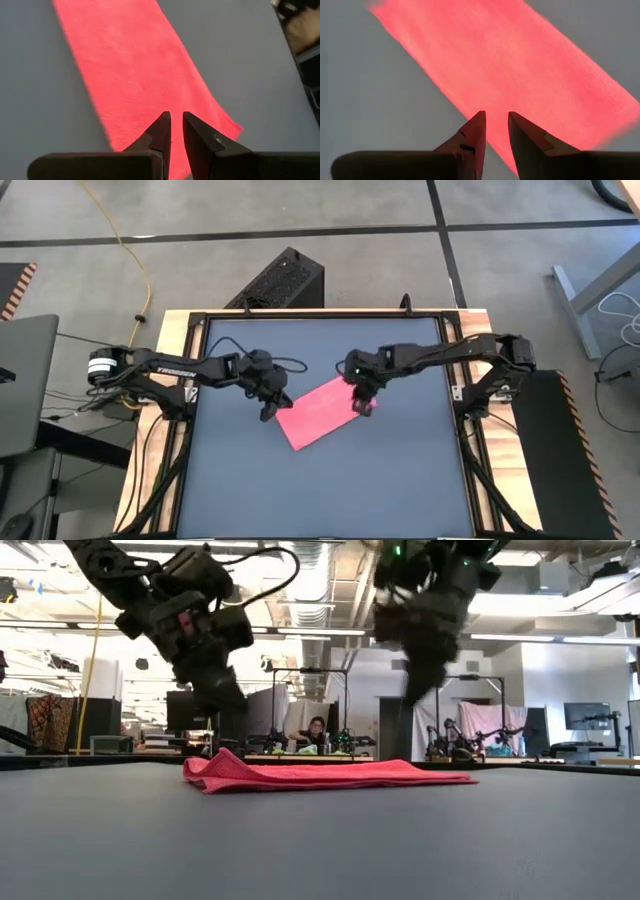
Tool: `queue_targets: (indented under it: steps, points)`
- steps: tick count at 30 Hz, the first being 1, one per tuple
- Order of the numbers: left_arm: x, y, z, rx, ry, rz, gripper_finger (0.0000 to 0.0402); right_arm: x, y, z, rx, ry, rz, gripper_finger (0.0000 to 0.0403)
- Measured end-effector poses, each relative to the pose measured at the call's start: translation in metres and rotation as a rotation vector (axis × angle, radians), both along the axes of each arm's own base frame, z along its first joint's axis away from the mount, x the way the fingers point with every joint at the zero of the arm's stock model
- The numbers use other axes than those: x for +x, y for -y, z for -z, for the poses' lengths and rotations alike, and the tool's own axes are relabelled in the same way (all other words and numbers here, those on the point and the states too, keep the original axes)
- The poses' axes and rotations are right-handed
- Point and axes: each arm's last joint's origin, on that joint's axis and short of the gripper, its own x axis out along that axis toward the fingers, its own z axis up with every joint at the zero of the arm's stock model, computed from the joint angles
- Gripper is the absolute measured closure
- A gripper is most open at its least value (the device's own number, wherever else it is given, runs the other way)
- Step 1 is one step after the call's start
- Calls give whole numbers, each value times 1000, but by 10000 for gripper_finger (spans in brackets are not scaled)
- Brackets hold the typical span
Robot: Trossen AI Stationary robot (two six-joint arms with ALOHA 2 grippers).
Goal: Roll towel
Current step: Fold the pink towel
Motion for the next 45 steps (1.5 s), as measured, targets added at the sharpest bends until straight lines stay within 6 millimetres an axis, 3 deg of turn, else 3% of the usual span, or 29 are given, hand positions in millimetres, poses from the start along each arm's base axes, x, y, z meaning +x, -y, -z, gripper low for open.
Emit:
queue_targets:
  steps: [3, 8, 13, 19, 28, 32, 37, 41, 45]
  points:
    - [0, 5, 13, -2, -65, 37, 365, 10, -26, 15, -34, 51, 0, 292]
    - [1, 11, 33, 28, -174, 70, 366, 17, -54, 42, -94, -21, 156, 292]
    - [-2, 11, 52, 67, -305, 87, 366, 21, -61, 73, -109, -113, 263, 292]
    - [-2, 20, 61, -46, -352, 155, 366, 26, -53, 94, -97, -172, 337, 292]
    - [9, 59, 56, -130, -300, 134, 366, 8, -19, 77, -230, -301, 142, 292]
    - [19, 78, 49, -130, -192, 33, 366, -6, 5, 67, -277, -388, 52, 292]
    - [30, 85, 36, -174, -33, -186, 366, -14, 29, 58, -167, -361, -87, 292]
    - [38, 93, 23, -234, 89, -276, 366, -18, 31, 56, -67, -246, -144, 292]
    - [44, 103, 12, -223, 160, -325, 366, -8, 9, 57, 36, -7, -215, 292]
